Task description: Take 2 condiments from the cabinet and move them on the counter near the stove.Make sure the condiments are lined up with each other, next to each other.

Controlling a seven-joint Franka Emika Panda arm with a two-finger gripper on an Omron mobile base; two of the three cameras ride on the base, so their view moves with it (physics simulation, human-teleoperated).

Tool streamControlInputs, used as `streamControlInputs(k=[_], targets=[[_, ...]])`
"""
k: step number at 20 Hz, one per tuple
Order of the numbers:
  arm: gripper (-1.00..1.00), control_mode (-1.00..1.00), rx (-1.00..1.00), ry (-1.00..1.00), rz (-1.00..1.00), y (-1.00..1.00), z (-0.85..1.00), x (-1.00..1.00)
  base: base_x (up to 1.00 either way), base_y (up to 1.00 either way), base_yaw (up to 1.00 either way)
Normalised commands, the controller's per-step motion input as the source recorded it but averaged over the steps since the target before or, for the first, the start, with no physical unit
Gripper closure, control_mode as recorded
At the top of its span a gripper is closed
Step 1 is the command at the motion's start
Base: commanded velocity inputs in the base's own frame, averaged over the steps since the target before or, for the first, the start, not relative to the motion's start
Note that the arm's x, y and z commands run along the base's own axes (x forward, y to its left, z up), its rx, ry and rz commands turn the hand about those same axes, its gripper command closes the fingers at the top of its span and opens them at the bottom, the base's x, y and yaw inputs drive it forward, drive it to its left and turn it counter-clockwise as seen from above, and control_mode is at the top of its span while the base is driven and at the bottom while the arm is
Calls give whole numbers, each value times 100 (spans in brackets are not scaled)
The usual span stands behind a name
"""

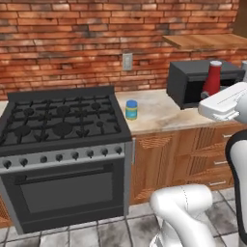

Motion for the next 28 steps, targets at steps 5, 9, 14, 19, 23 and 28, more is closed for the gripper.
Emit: streamControlInputs(k=[5,9,14,19,23,28], targets=[[100,100,0,0,0,0,0,0,54,69,0],[100,100,0,0,0,0,0,0,67,51,0],[100,100,0,0,0,0,0,0,71,30,0],[100,100,0,0,0,0,0,0,69,31,0],[100,100,0,0,0,0,0,0,62,29,0],[100,100,0,0,0,0,0,0,60,26,0]])
